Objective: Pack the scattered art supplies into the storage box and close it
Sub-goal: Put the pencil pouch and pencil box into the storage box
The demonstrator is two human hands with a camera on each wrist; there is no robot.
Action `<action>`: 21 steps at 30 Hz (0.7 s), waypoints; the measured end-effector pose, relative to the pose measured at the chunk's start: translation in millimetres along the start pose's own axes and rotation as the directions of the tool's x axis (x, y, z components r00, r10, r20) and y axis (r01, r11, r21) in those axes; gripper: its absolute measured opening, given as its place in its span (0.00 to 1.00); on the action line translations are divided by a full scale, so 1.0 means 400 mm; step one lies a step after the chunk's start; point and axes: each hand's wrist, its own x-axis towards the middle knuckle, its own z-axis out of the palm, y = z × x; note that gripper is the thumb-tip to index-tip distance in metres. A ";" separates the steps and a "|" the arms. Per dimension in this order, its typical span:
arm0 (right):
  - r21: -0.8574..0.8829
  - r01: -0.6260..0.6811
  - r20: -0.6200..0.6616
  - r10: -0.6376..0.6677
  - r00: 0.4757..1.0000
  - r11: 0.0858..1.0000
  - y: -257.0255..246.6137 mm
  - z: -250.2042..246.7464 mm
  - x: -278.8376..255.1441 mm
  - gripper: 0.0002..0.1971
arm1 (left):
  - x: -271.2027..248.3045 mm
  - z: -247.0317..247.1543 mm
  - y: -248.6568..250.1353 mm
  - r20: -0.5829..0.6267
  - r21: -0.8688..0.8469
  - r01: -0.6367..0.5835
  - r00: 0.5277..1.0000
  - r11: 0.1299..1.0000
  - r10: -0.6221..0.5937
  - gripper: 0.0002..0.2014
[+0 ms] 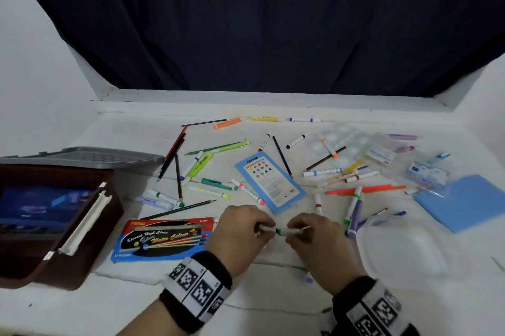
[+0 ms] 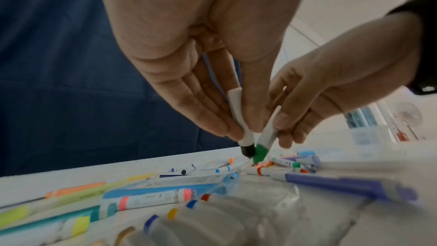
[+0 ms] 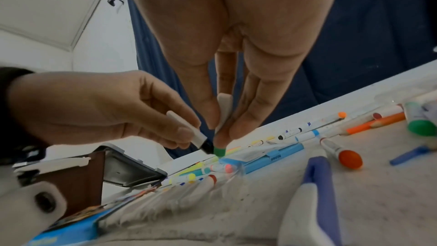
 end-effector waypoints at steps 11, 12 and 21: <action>-0.188 0.044 0.046 -0.036 0.998 0.981 -0.003 0.055 0.045 0.07 | 0.036 0.042 -0.040 0.287 0.270 -0.003 0.955 0.963 -0.078 0.13; -0.208 0.044 0.067 -0.031 0.997 0.977 -0.002 0.057 0.047 0.08 | 0.033 0.042 -0.046 0.306 0.269 -0.010 0.949 0.963 -0.076 0.15; -0.362 0.111 0.264 -0.012 0.964 0.926 0.013 0.079 0.056 0.10 | 0.024 0.047 -0.080 0.356 0.265 -0.075 0.934 0.961 -0.026 0.20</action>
